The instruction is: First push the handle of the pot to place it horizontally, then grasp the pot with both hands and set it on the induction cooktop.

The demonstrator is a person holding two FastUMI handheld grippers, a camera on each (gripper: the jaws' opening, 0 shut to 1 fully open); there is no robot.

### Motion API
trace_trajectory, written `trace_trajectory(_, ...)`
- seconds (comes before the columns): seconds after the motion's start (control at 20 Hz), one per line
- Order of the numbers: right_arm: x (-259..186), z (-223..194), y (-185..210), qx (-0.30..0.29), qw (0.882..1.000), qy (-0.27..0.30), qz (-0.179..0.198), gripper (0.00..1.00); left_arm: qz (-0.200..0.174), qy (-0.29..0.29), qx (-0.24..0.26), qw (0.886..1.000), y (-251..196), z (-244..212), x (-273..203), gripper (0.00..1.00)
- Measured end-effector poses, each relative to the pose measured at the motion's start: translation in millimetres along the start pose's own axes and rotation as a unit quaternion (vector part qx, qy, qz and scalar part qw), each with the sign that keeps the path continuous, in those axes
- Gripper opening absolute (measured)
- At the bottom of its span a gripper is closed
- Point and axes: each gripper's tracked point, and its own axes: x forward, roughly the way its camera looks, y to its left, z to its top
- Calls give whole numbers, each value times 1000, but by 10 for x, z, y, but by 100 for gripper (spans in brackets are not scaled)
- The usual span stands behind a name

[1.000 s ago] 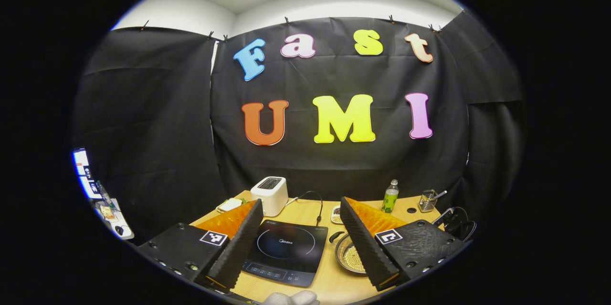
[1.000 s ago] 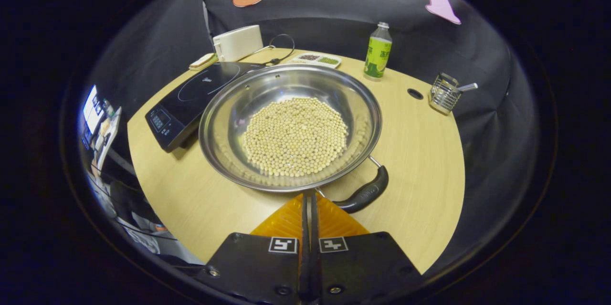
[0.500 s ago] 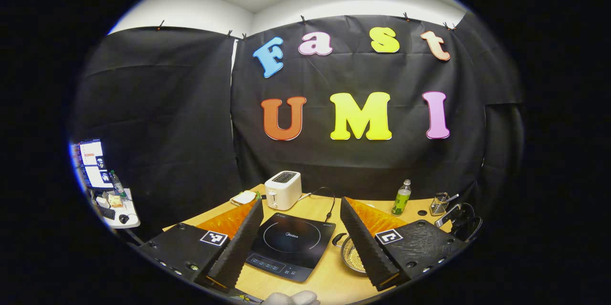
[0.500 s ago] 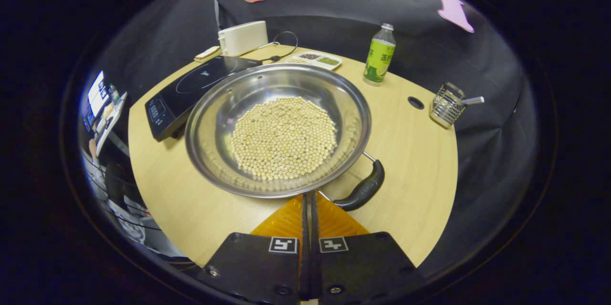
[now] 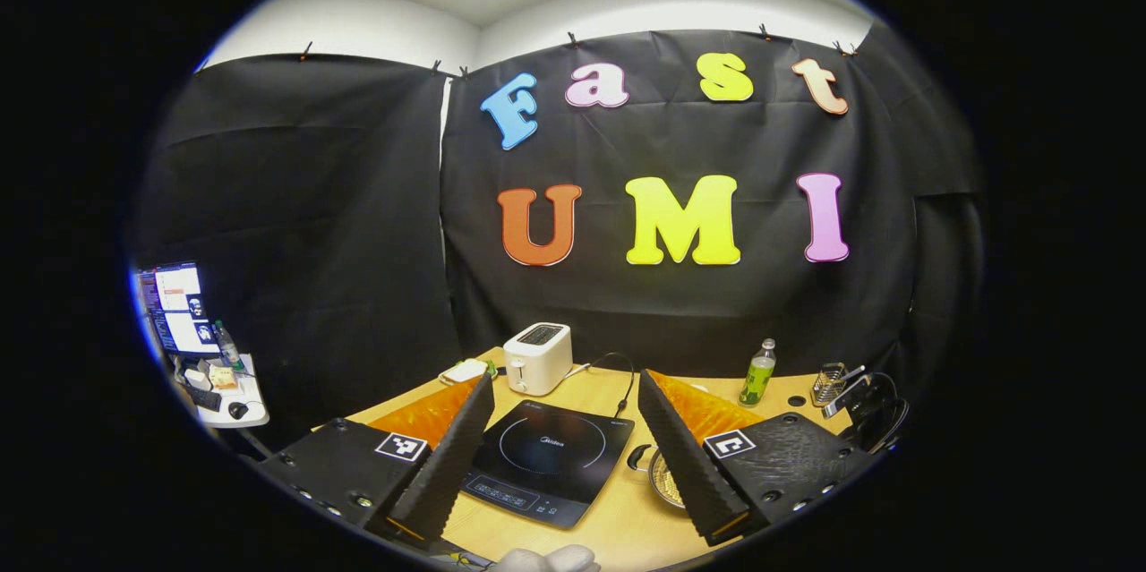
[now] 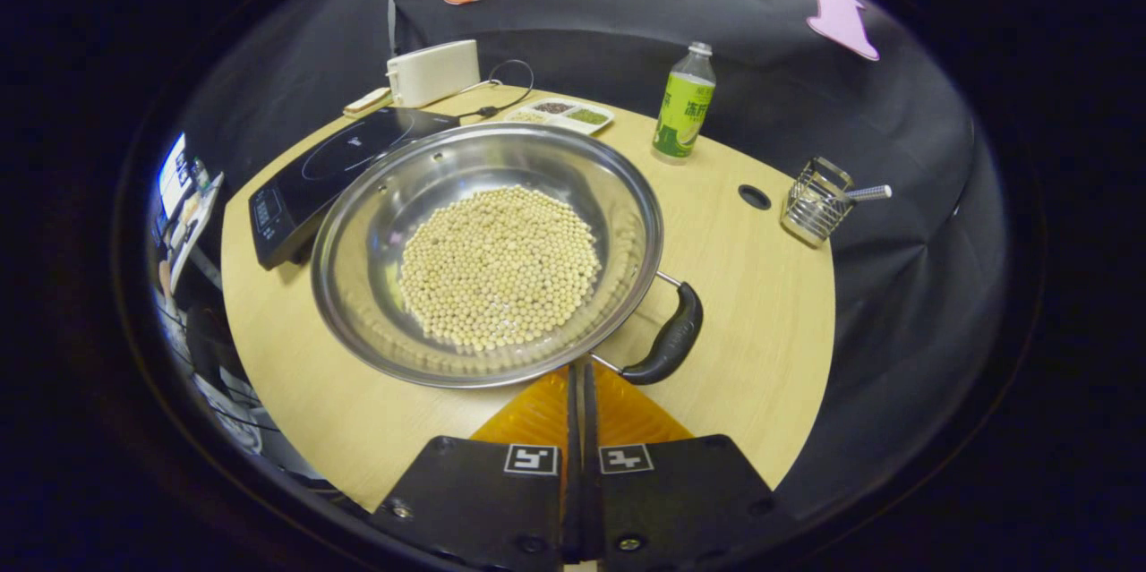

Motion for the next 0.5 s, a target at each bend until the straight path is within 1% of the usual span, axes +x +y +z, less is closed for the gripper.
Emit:
trace_trajectory(0.05, 2, 9, -31, -2, 1000, 0, -5, 4, -1, 1, 0, 1000, -4, -6, 8, 96)
trace_trajectory(0.1, 14, 22, -54, -2, 1000, -1, -9, 4, -2, 2, 1, 1000, 3, -1, -4, 96)
trace_trajectory(0.15, 24, 18, -66, -4, 1000, -1, -12, 0, -3, 4, 3, 1000, 21, -6, -23, 96)
trace_trajectory(0.25, 53, 35, -85, -3, 1000, 1, -17, 0, -4, 3, 5, 1000, 52, -2, 0, 97)
trace_trajectory(0.3, 47, 34, -82, -1, 1000, 2, -20, 4, -4, 4, 5, 1000, 78, -1, -13, 96)
trace_trajectory(0.35, 44, 28, -86, 2, 1000, 1, -23, 0, -5, 4, 5, 1000, 94, -7, -25, 96)
trace_trajectory(0.4, 25, 32, -81, 5, 1000, -1, -27, 4, -7, 5, 5, 1000, 117, -5, -27, 96)
trace_trajectory(0.45, 18, 24, -72, 10, 1000, -3, -29, 4, -9, 6, 5, 1000, 131, -12, -11, 96)
trace_trajectory(0.5, 6, 15, -34, 14, 1000, -3, -24, 0, -14, 6, 4, 1000, 130, -28, 7, 96)
